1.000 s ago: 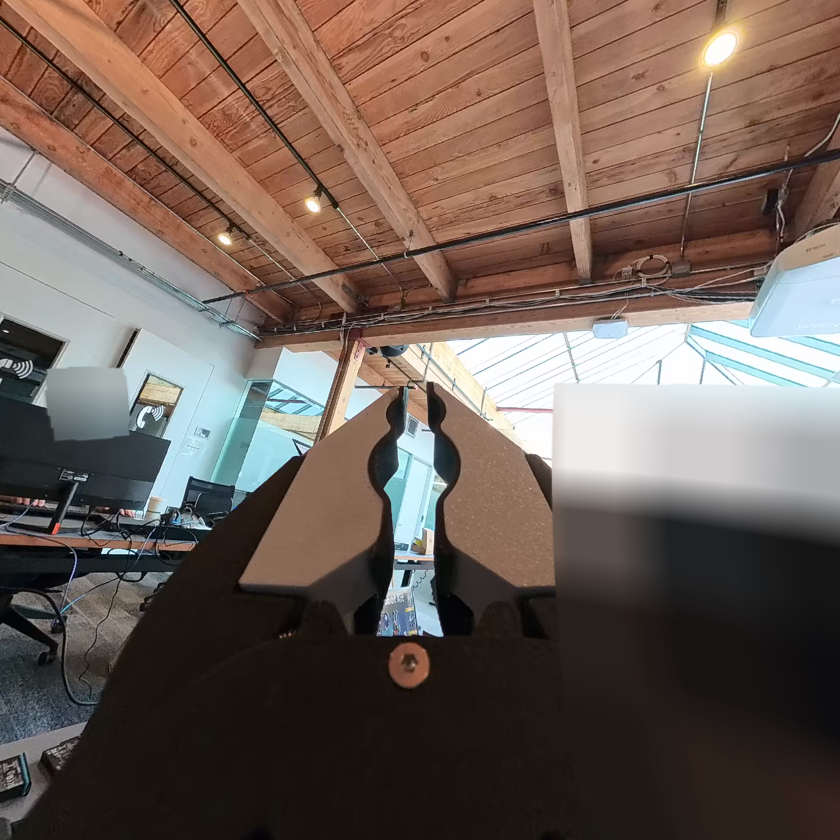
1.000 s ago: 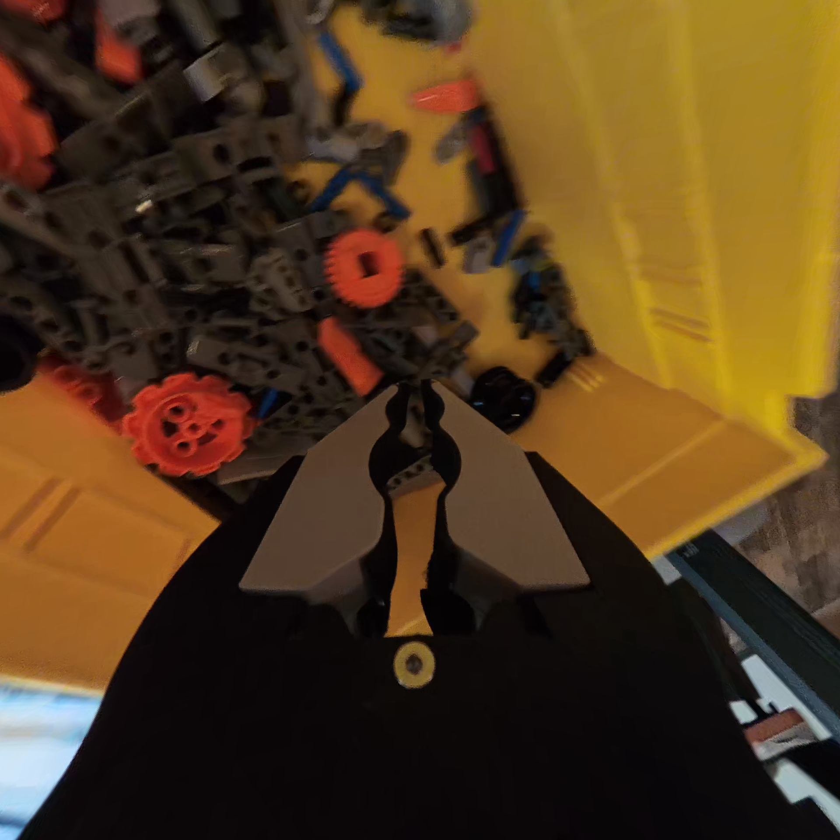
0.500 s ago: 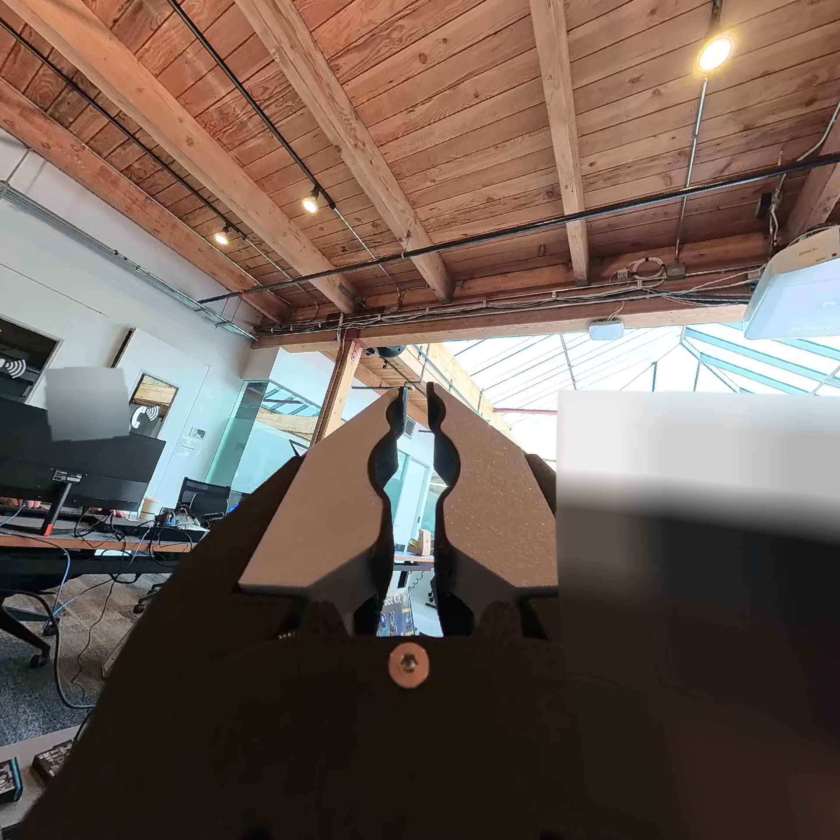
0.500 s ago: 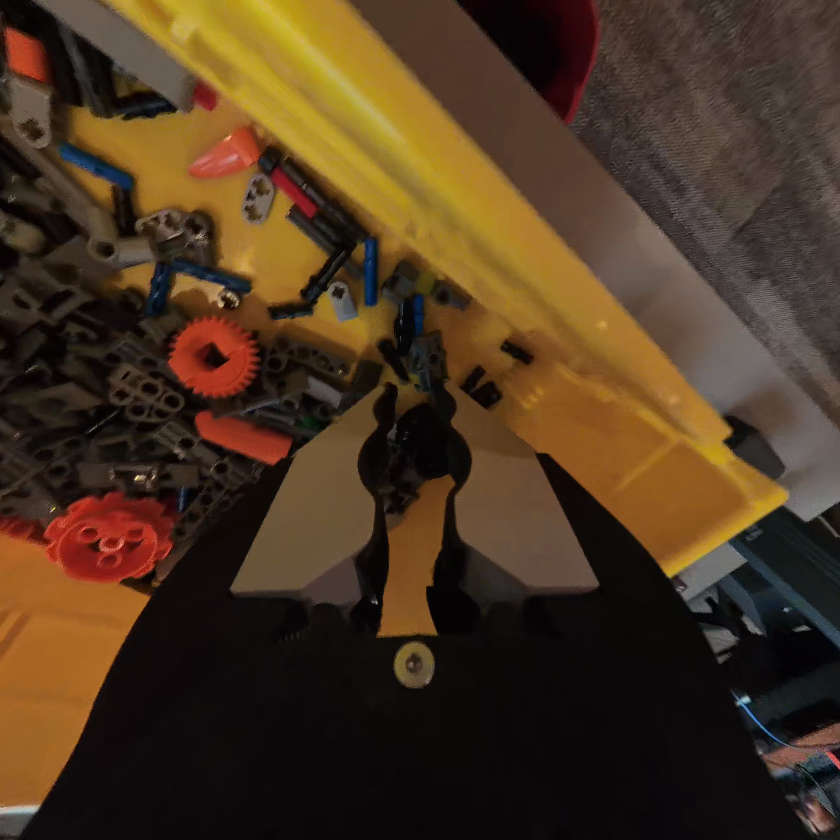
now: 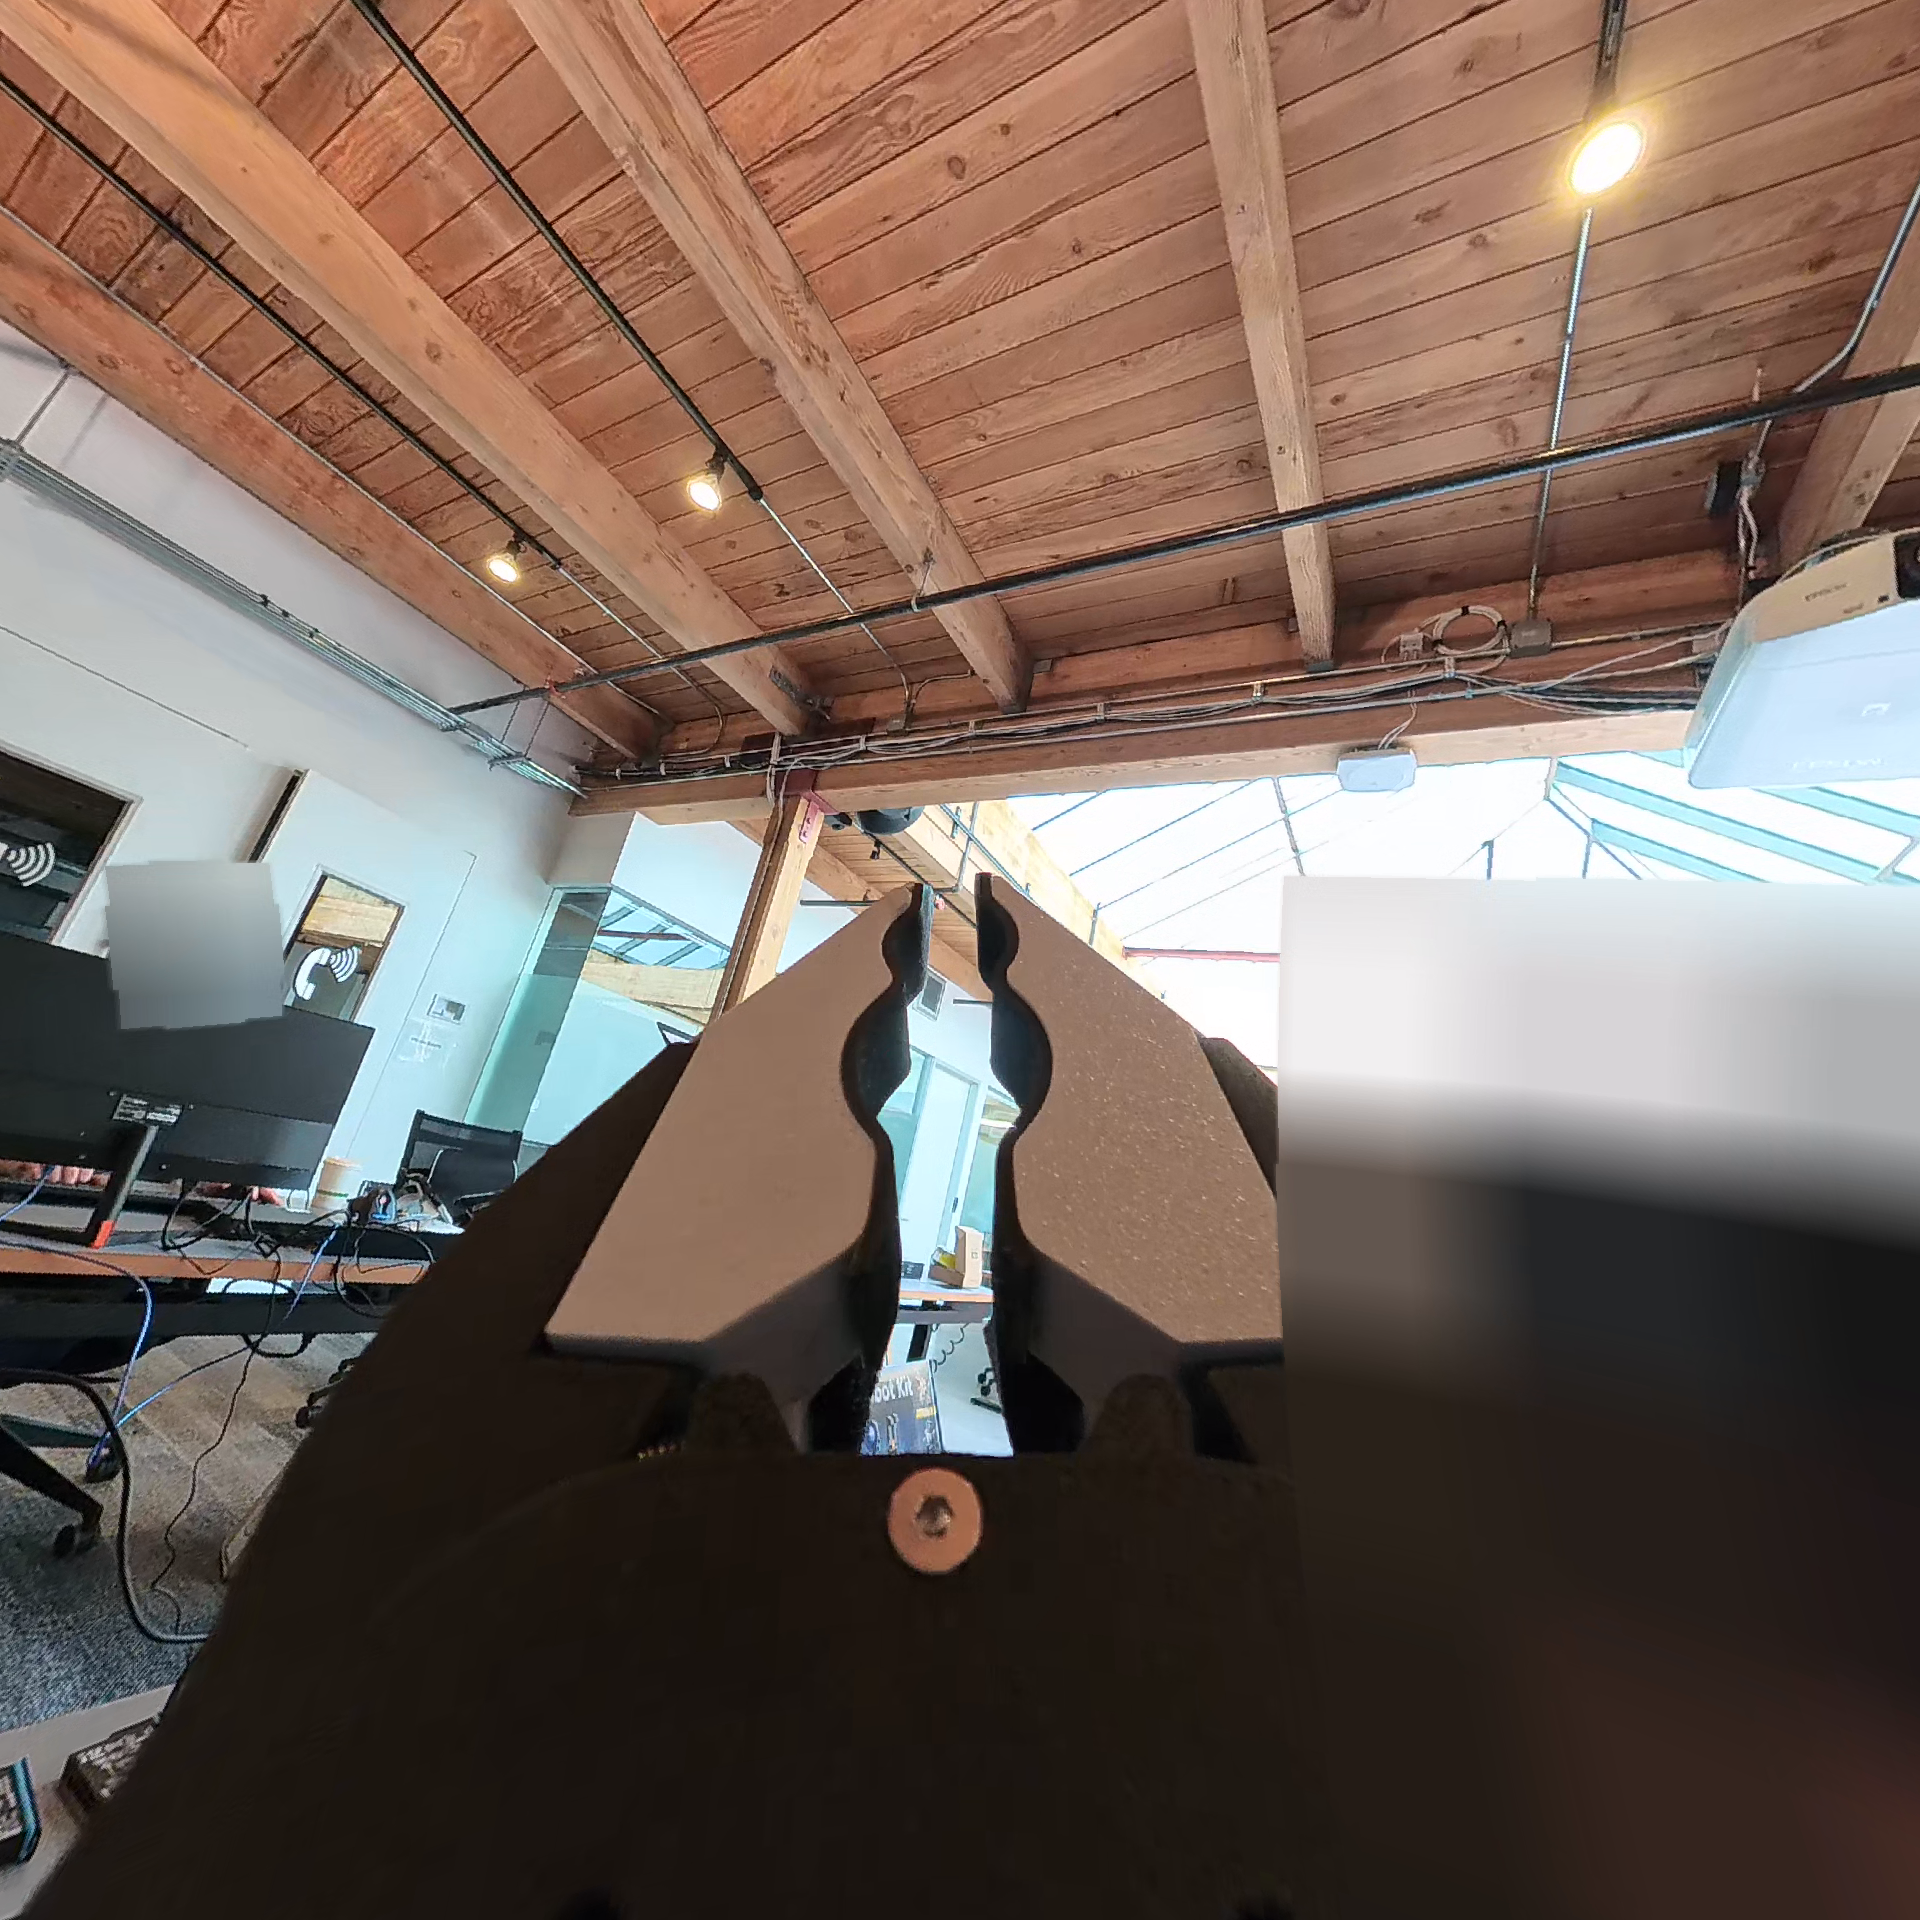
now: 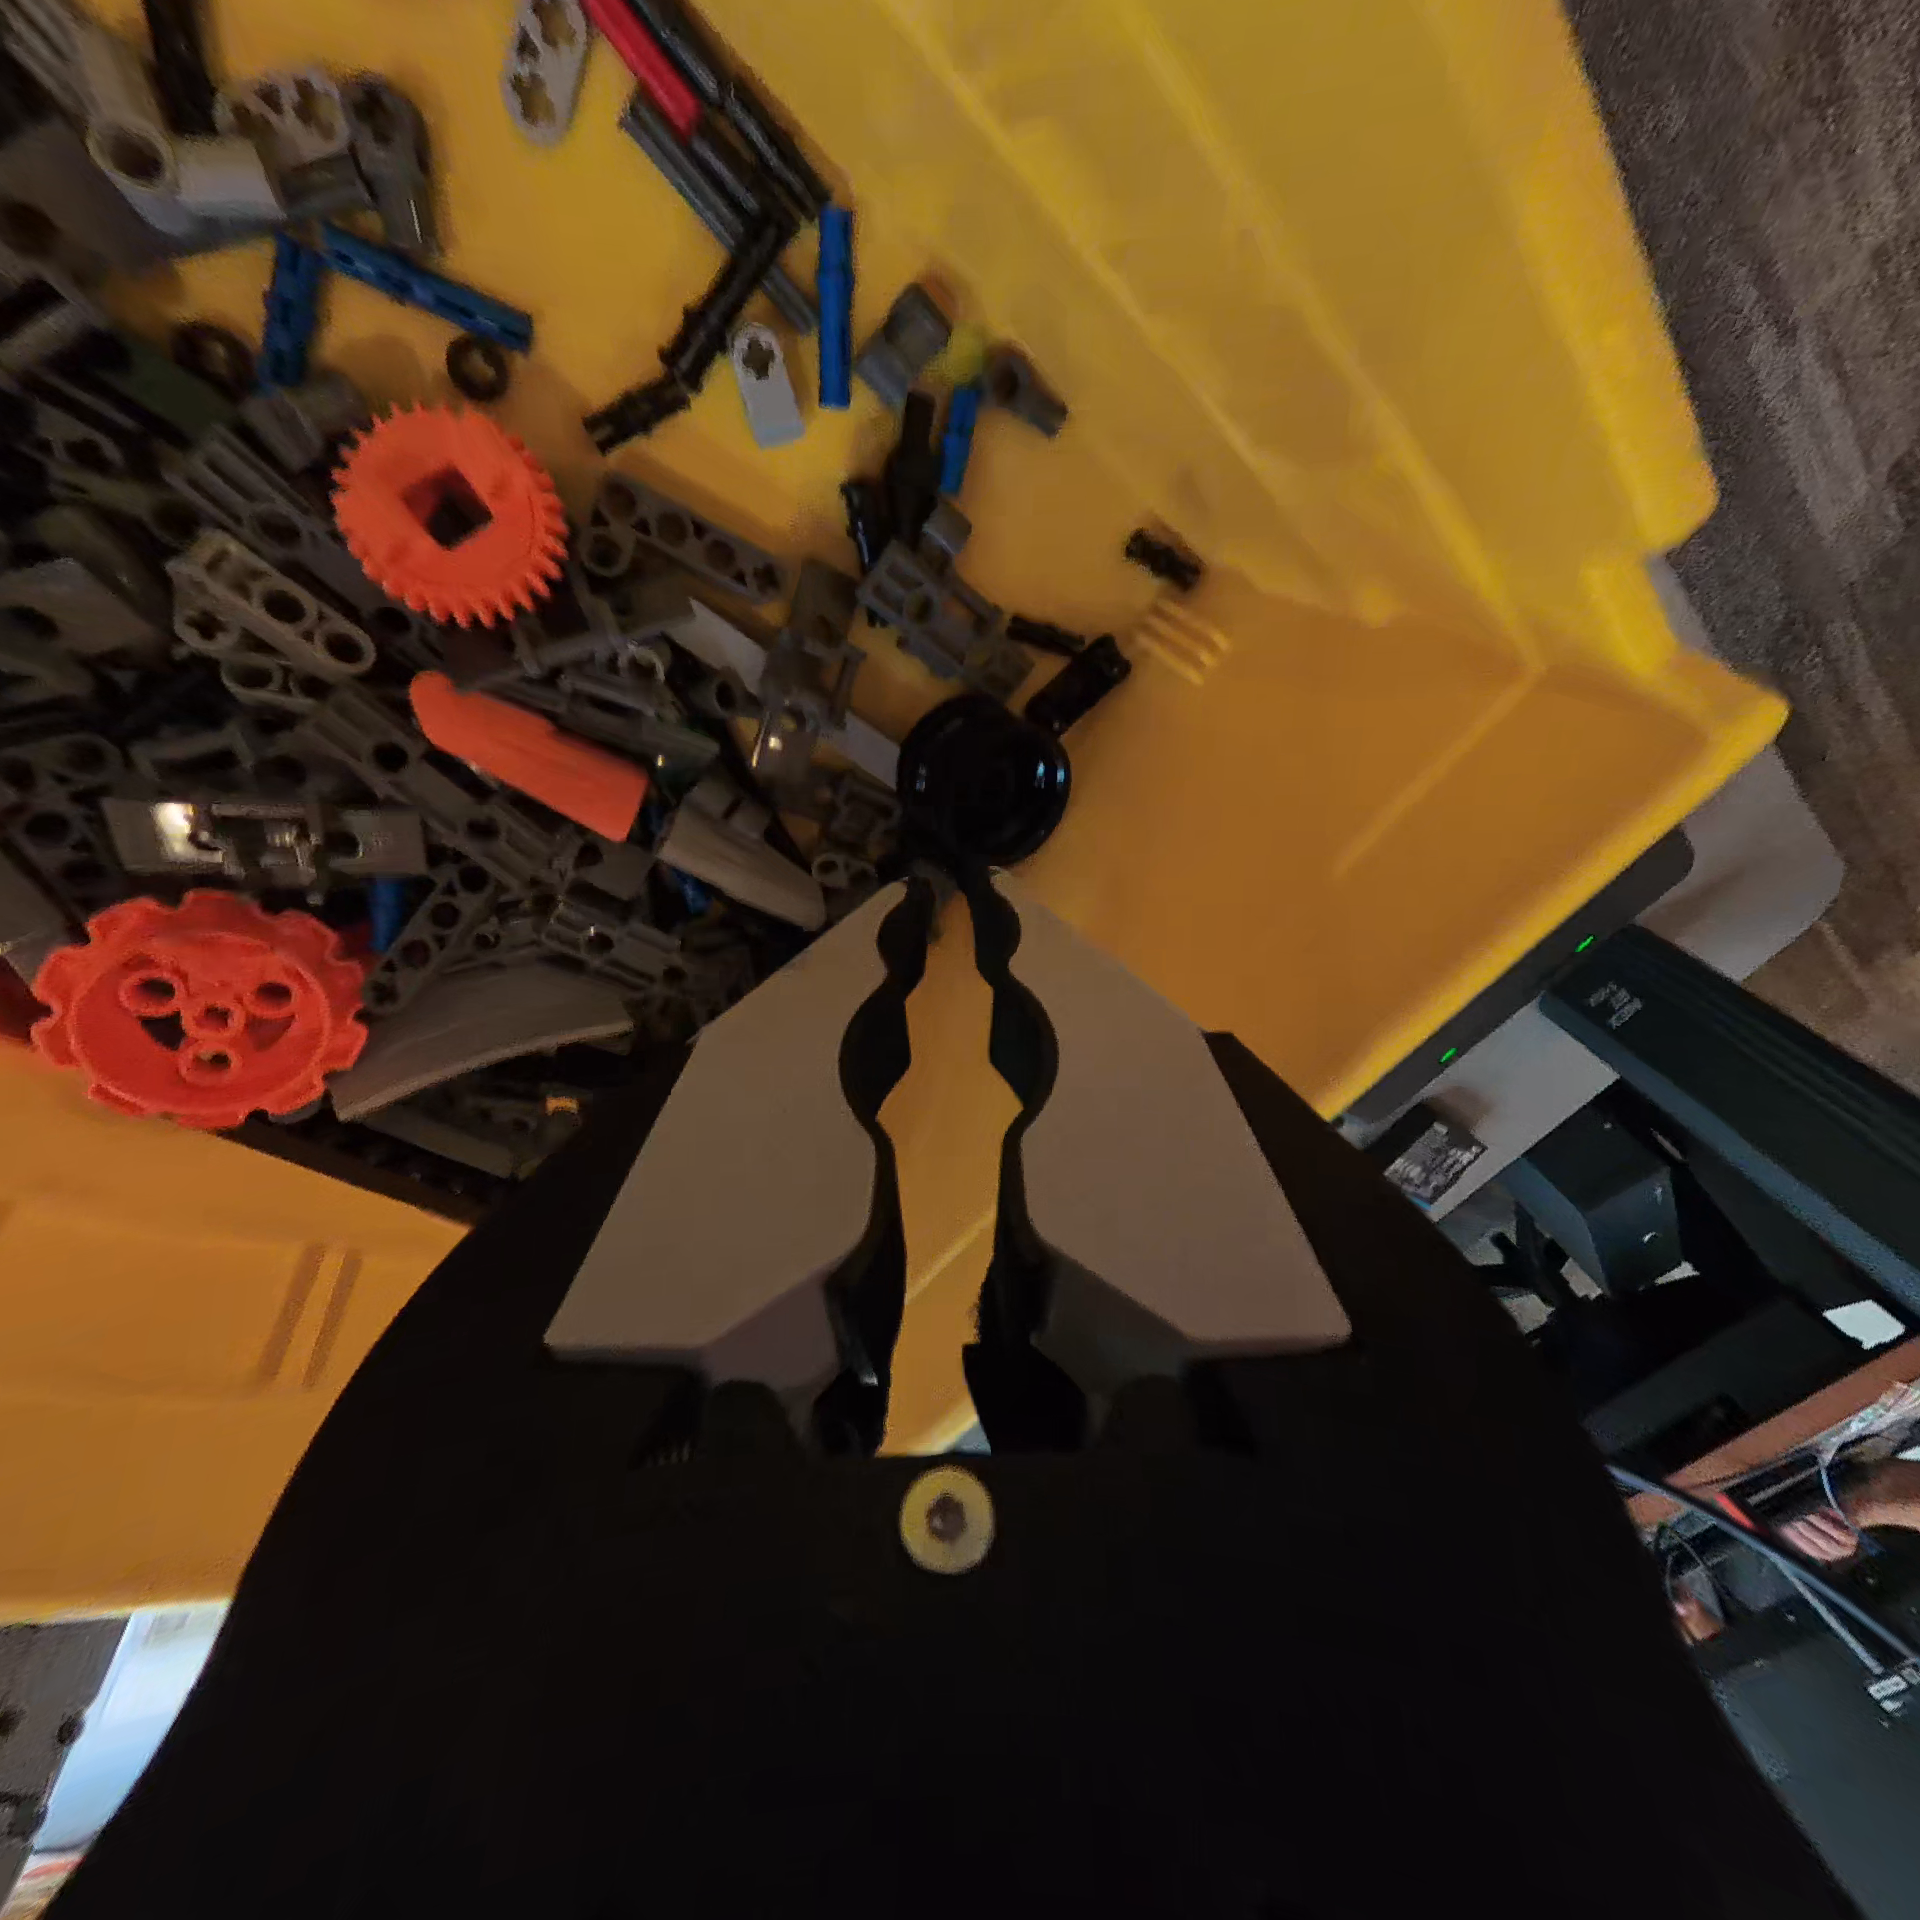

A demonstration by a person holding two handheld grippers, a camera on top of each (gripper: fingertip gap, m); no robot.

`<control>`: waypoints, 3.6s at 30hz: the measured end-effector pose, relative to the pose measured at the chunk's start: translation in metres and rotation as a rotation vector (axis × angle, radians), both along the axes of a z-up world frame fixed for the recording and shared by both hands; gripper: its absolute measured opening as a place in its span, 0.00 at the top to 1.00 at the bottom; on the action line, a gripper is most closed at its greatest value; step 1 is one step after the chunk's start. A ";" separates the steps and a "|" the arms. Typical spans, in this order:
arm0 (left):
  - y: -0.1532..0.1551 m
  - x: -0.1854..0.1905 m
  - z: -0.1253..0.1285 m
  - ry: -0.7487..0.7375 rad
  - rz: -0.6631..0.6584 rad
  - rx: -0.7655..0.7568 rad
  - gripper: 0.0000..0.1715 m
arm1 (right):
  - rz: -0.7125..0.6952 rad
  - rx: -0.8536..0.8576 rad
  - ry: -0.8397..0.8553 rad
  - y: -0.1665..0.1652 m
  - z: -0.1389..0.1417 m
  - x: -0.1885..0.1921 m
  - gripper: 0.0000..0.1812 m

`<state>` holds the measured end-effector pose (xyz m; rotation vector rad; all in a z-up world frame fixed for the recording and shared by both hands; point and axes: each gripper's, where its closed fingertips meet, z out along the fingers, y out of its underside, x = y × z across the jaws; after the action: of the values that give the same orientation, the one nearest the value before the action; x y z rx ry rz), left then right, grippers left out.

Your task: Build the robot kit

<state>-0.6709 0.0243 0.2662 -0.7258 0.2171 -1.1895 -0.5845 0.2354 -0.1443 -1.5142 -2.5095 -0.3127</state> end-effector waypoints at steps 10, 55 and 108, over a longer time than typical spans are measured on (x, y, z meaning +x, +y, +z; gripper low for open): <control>-0.001 0.000 0.000 -0.003 -0.001 0.004 0.96 | 0.008 0.032 -0.122 0.001 -0.016 -0.002 0.86; -0.003 0.000 0.001 -0.006 -0.003 0.014 0.96 | -0.270 0.018 -0.264 -0.004 -0.023 0.052 0.95; -0.005 0.002 0.003 -0.010 -0.009 0.024 0.96 | -0.047 -0.264 0.176 -0.019 0.018 -0.038 0.73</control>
<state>-0.6691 0.0193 0.2688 -0.6985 0.2259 -1.1969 -0.6224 0.2169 -0.1263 -1.6157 -2.4527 0.1469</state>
